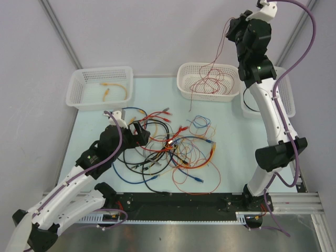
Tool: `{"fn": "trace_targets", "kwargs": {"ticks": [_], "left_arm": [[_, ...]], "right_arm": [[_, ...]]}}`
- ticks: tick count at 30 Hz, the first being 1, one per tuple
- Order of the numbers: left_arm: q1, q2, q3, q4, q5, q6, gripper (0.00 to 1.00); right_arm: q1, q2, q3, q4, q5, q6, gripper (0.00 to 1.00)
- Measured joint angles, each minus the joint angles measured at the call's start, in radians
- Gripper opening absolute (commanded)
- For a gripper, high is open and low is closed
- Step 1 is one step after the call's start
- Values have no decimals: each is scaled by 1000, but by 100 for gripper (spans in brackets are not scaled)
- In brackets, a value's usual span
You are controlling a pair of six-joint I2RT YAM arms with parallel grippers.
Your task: Untangle the cables
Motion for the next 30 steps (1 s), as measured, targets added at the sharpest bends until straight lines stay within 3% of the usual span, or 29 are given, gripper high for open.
{"fn": "trace_targets", "kwargs": {"ticks": [14,25,30], "left_arm": [[0,66,-25,21,3,5,99],[1,114,-47,58,20,2,100],[2,134,-68,79,42,-6,100]], "right_arm": [[-45,227,259,138,-22,54,0],[-123,291,250,156,-51,141,0],[-133,296,166,183,-55,148,0]]}}
